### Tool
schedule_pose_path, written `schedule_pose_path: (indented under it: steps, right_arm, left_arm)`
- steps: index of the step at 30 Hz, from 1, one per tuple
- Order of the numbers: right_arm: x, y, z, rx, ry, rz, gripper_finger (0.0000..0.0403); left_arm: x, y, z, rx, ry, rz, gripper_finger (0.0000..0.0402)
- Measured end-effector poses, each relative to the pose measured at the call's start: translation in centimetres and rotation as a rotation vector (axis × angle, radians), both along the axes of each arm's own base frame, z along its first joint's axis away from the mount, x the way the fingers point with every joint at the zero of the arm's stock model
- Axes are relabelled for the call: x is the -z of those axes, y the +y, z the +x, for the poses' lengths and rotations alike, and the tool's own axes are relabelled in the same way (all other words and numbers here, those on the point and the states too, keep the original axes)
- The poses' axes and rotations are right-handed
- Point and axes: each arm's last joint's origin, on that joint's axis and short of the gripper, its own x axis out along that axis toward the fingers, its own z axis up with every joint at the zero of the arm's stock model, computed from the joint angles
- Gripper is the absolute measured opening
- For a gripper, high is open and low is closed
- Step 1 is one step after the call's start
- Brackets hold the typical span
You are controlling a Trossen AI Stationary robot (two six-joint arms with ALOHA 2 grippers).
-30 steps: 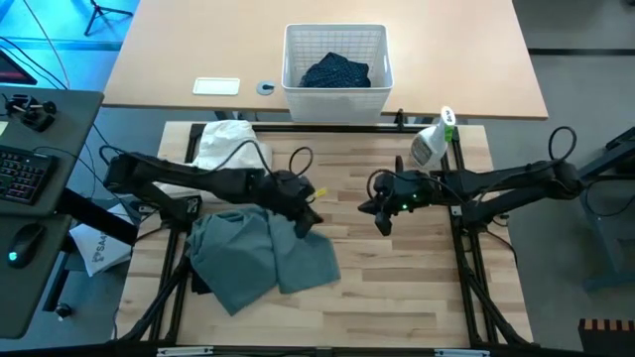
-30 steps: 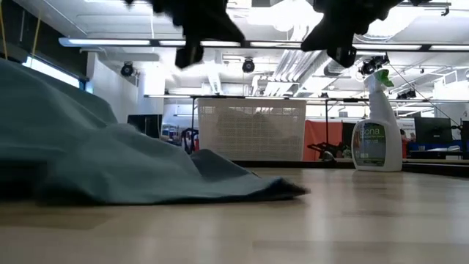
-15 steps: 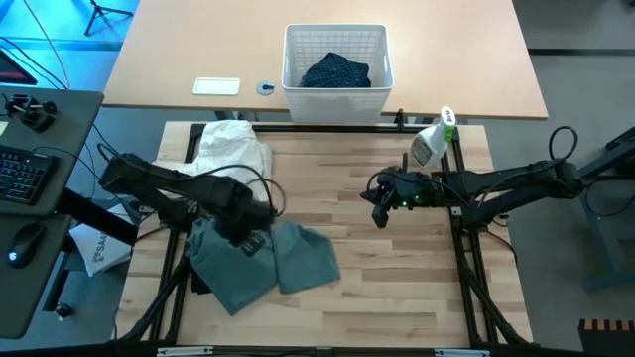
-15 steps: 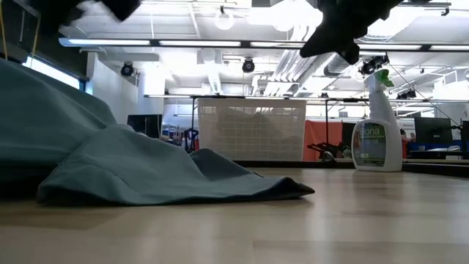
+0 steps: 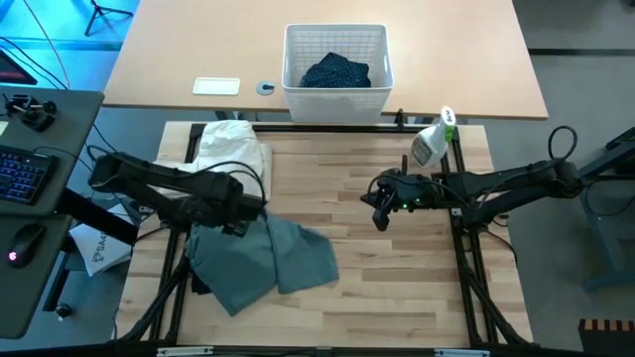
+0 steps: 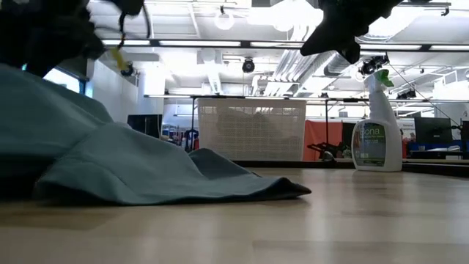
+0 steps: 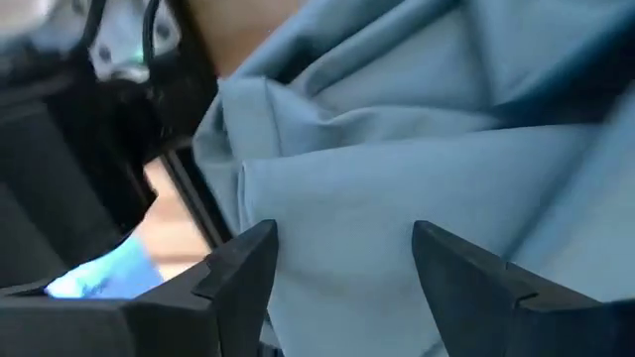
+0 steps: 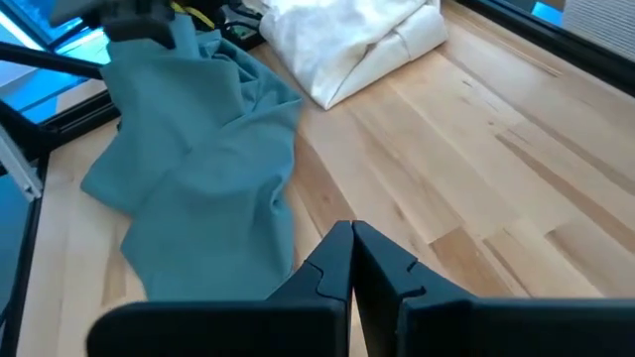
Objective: Fold Laundry from Bin
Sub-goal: Fold the green pants
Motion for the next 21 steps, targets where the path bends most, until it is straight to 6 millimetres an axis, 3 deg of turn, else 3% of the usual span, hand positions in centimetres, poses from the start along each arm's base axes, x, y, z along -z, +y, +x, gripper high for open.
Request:
schedule_pose_path:
  steps: [3,7,10,13,15,17,21]
  right_arm:
    - [0.0,0.4,0.0,-0.015,0.000,0.000,0.0005]
    - [0.0,0.5,0.0,-0.022,0.001,-0.001,0.0005]
    - [0.0,0.5,0.0,-0.024,0.002,-0.006,0.0005]
    - [0.0,0.4,0.0,-0.022,0.002,-0.008,0.0005]
    - [0.0,0.4,0.0,-0.024,0.003,-0.010,0.0005]
    - [0.0,0.4,0.0,-0.033,0.006,-0.024,0.0005]
    - [-0.1,0.4,-0.1,-0.035,0.004,-0.027,0.0005]
  left_arm:
    - [1.8,0.1,-0.9,-0.007,0.013,-0.047,0.0225]
    - [3.9,0.0,-0.5,0.042,-0.148,-0.085,0.0195]
    - [5.2,0.2,0.3,0.052,-0.298,-0.106,0.0135]
    - [5.5,0.3,1.3,0.067,-0.434,-0.117,0.0042]
    - [4.9,0.6,2.0,0.078,-0.507,-0.108,0.0013]
    - [3.5,0.8,2.7,0.090,-0.583,-0.072,0.0010]
    - [-2.0,1.2,4.2,0.179,-0.812,0.039,0.0003]
